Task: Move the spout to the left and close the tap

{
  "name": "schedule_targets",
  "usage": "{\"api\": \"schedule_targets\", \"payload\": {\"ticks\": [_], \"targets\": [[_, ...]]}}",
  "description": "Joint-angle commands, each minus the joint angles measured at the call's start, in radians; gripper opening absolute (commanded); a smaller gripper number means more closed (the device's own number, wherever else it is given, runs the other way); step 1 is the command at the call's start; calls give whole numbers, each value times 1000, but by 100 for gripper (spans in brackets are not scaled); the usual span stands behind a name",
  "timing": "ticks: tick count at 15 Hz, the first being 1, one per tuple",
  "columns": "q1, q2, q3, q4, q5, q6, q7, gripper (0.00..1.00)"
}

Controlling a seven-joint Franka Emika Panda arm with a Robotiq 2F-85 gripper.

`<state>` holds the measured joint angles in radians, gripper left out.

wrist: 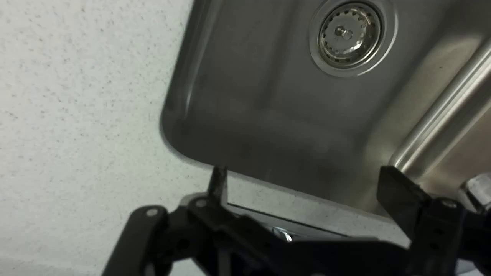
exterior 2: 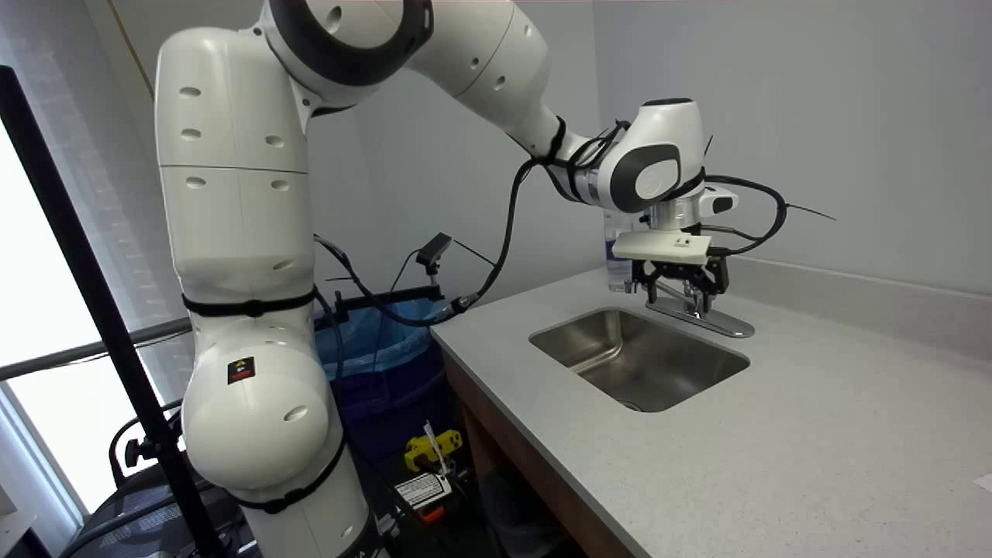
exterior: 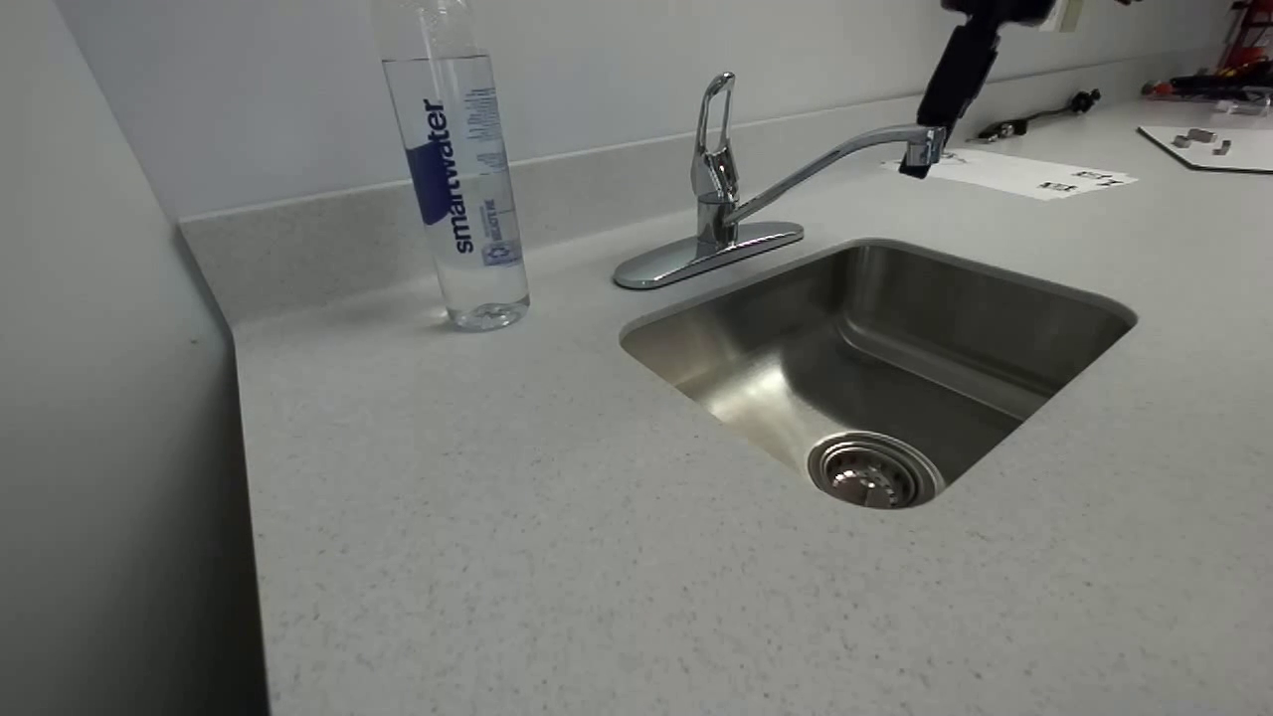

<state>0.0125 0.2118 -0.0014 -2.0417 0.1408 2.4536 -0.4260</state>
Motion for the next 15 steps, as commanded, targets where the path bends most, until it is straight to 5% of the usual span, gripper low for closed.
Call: {"api": "schedule_targets", "payload": {"ticks": [1,15], "targets": [[-28,64,42,107,46,-1,16,100],[-24,53,106,72,96,-18,45,100]]}}
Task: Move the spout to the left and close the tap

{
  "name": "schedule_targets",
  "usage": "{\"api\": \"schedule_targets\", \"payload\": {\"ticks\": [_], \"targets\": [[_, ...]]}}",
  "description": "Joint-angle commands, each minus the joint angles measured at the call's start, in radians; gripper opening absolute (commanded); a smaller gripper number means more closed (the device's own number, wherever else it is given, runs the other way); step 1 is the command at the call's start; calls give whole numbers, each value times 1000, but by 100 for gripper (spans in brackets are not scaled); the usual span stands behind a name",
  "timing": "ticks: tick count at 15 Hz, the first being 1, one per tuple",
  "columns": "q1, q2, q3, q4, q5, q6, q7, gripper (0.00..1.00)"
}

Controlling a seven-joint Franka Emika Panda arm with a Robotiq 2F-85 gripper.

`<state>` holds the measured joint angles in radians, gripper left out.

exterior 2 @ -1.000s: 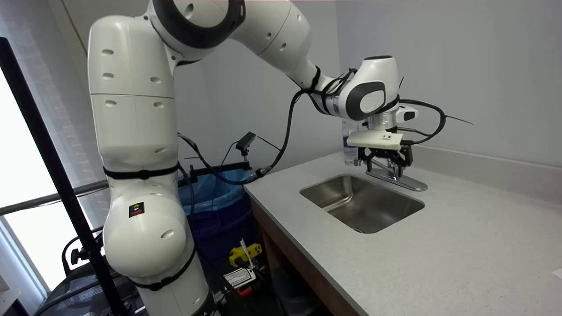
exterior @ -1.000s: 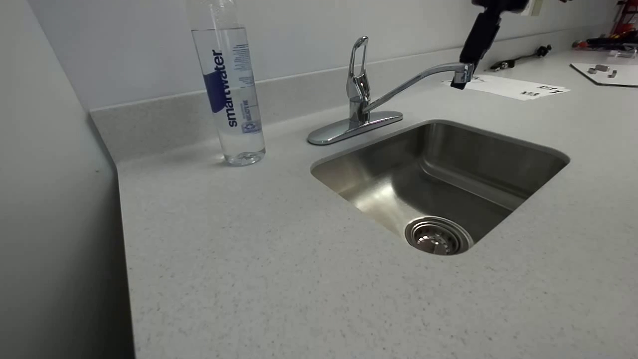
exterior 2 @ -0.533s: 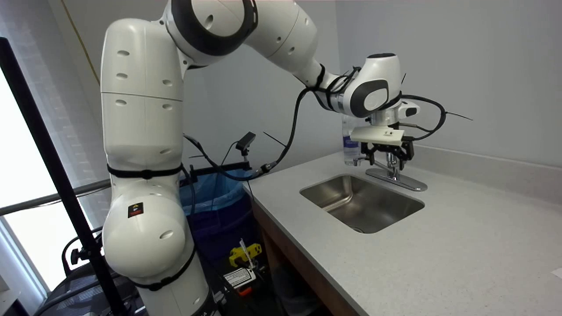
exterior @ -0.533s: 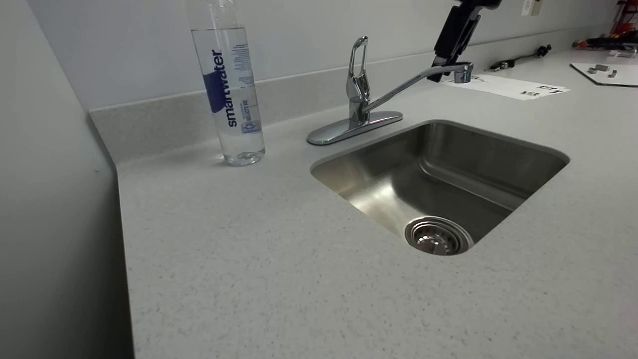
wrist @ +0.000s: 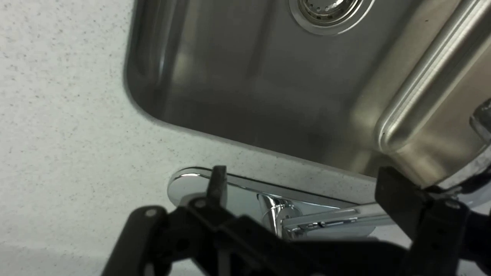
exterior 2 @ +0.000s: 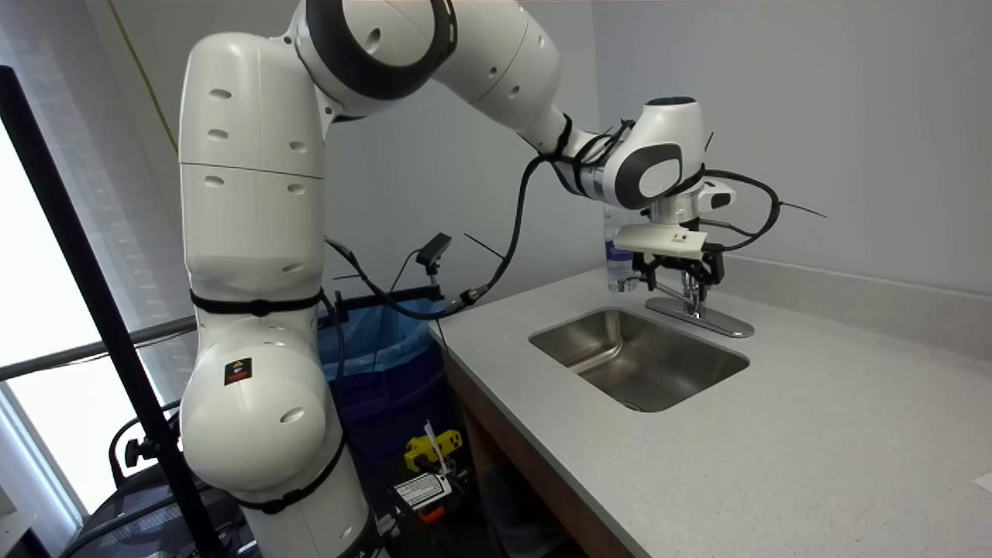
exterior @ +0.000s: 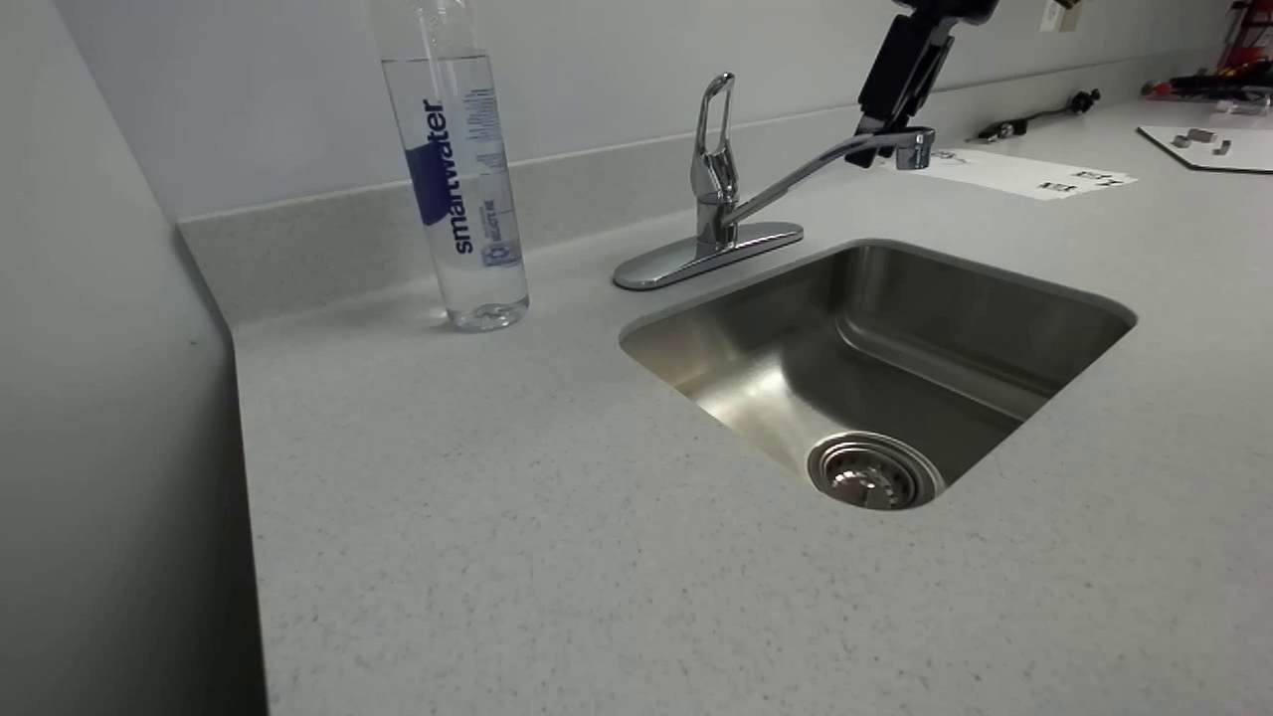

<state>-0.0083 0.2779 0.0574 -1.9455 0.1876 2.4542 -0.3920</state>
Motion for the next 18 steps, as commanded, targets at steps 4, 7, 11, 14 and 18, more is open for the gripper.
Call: {"api": "schedule_targets", "payload": {"ticks": [4,7,11,14,18], "targets": [[0,-15,79,-35,87,-9,-1,100],[3,-7,105,-24,125,1,-6,100],[8,5,138,-11,177,27,-13,100],[11,23,163,-1,209,62,-31,100],[12,61,195,25,222,126,-55,100]]}}
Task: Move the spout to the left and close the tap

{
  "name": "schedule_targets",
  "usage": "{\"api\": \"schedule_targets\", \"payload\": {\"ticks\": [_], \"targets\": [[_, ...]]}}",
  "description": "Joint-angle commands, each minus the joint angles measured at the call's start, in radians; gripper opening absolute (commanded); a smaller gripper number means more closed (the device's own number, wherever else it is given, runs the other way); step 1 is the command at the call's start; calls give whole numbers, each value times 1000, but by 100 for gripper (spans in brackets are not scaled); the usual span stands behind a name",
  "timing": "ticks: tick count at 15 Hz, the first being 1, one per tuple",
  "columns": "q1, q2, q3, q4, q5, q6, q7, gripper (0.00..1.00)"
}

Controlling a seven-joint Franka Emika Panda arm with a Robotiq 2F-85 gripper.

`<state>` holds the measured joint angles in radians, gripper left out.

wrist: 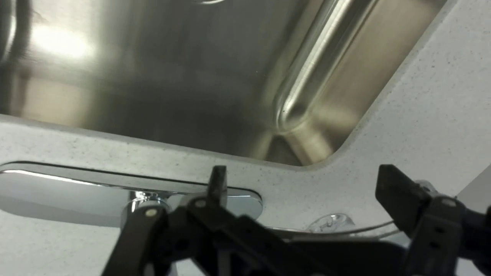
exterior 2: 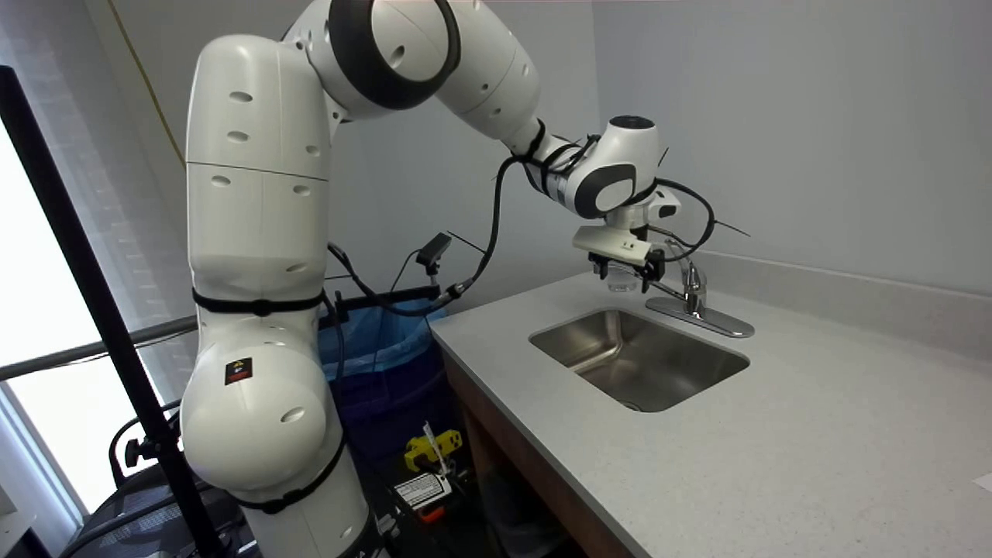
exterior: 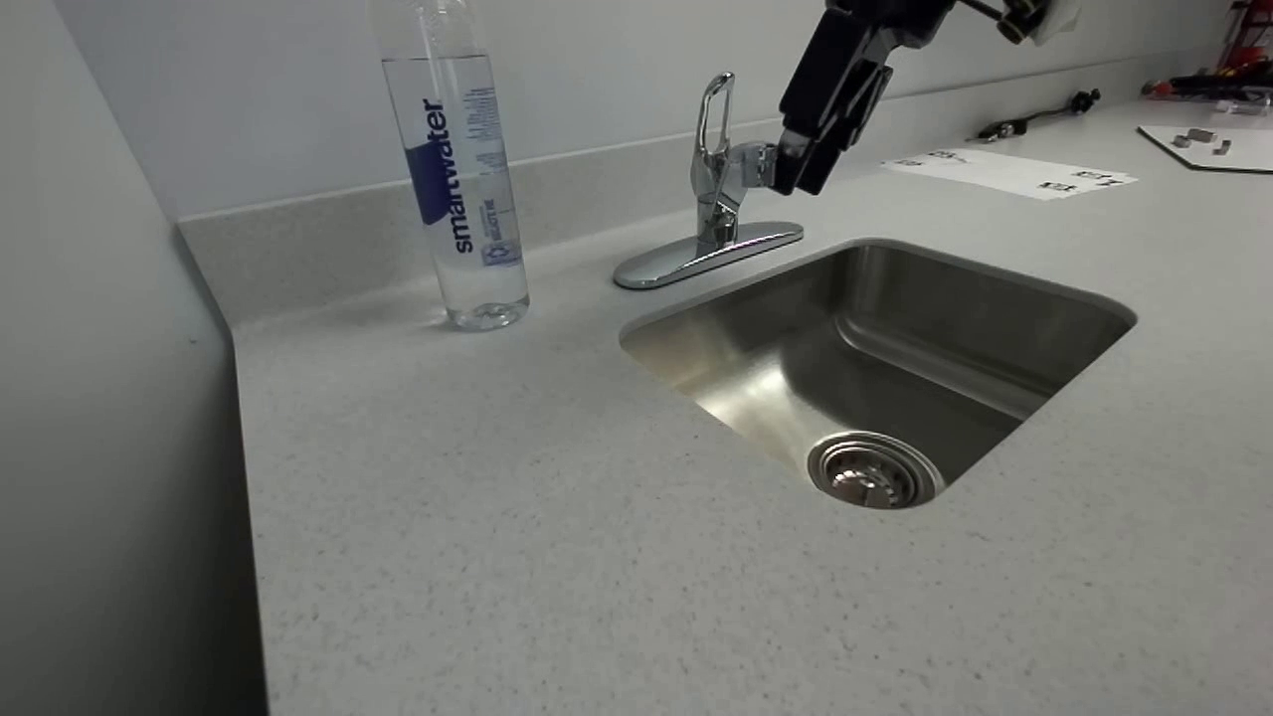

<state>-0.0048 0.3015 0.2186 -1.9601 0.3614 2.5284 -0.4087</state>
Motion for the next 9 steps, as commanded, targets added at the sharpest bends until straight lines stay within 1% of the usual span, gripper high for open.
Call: {"api": "schedule_targets", "payload": {"ticks": [1,4,9], "targets": [[8,49,41,49,46,59,-38,100],[1,65,59,57,39,102,-50,100],[-11,81,83,63,42,141,-89,100]]}}
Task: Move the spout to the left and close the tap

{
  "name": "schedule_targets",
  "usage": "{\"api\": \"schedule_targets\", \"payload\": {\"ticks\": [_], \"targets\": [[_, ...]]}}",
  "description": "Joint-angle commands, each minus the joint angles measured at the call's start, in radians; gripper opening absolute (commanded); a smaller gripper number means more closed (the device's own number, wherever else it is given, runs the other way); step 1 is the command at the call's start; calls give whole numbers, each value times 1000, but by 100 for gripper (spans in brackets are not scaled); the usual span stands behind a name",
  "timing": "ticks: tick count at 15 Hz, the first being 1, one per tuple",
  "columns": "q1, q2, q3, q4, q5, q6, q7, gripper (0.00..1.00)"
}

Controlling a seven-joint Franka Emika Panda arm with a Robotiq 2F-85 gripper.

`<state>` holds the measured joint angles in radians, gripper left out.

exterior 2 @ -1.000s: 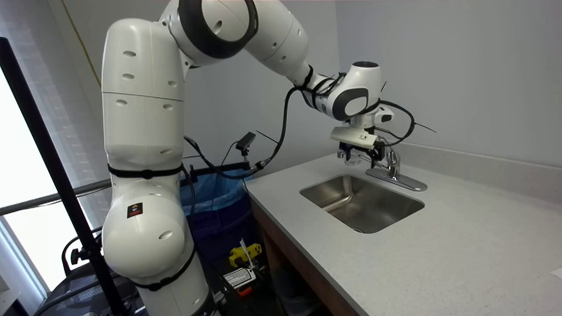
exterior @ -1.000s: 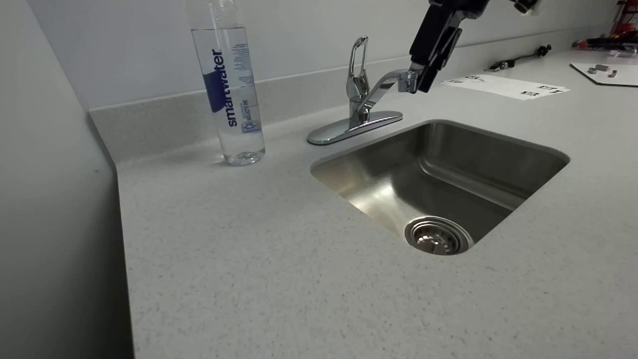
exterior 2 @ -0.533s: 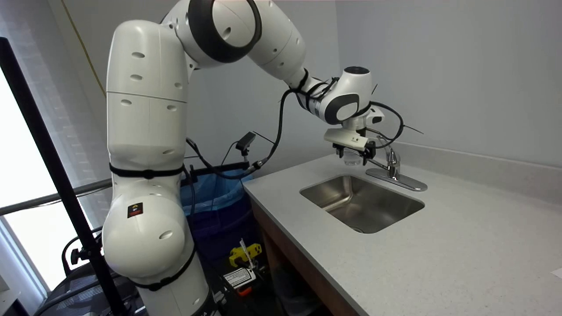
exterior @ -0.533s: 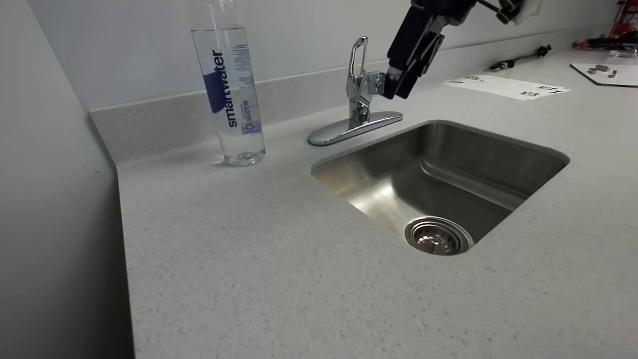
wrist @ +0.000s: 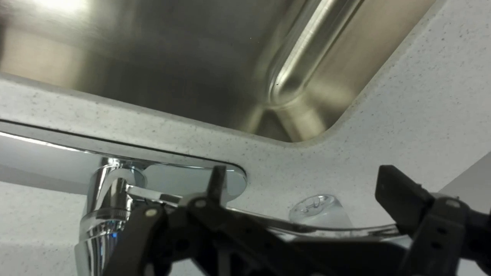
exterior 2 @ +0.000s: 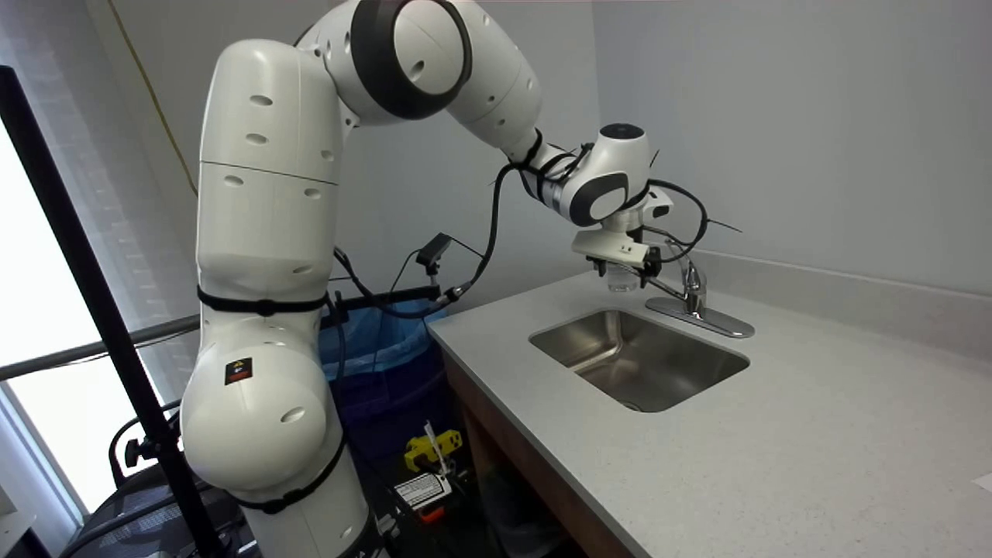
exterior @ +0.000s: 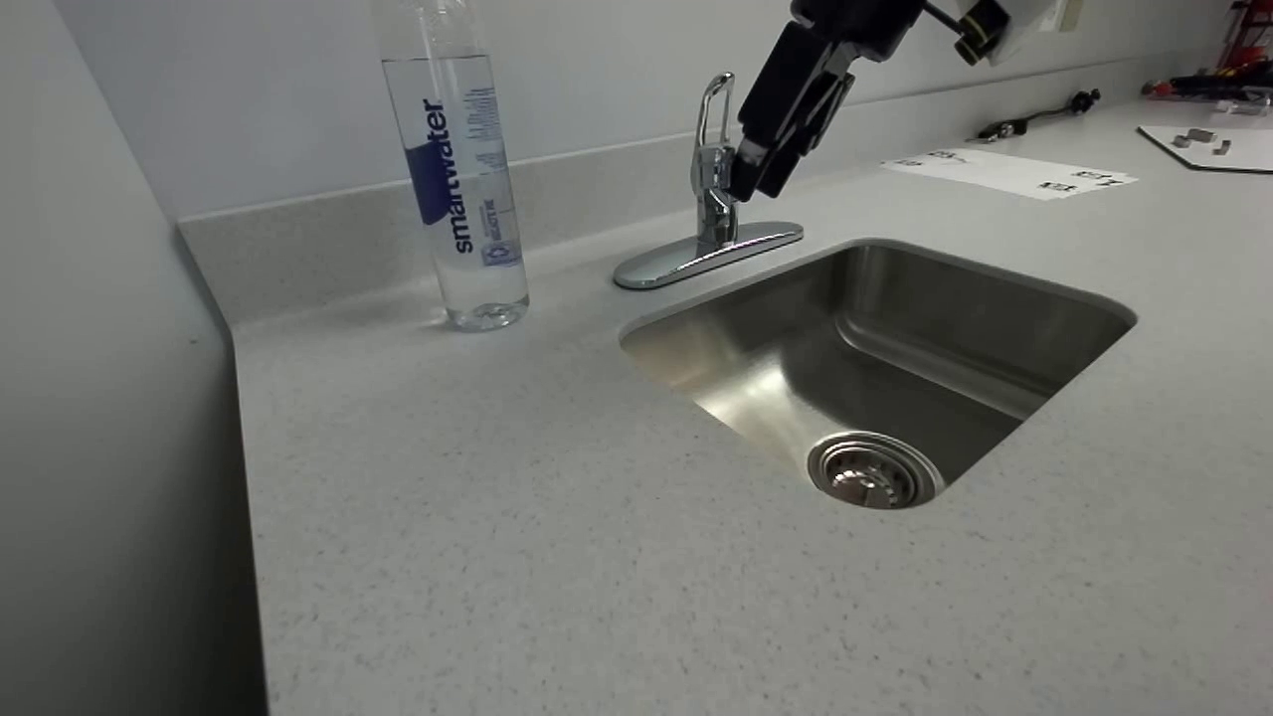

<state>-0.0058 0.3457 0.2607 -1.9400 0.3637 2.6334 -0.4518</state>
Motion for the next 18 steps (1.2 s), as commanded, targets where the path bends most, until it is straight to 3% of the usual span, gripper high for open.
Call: {"api": "schedule_targets", "payload": {"ticks": [1,13,18], "targets": [[-14,39,46,43,42,43,-57,100],[-69,75,124,49,65,132,-145,100],[-53,54,92,39,14,67,-84,100]]}}
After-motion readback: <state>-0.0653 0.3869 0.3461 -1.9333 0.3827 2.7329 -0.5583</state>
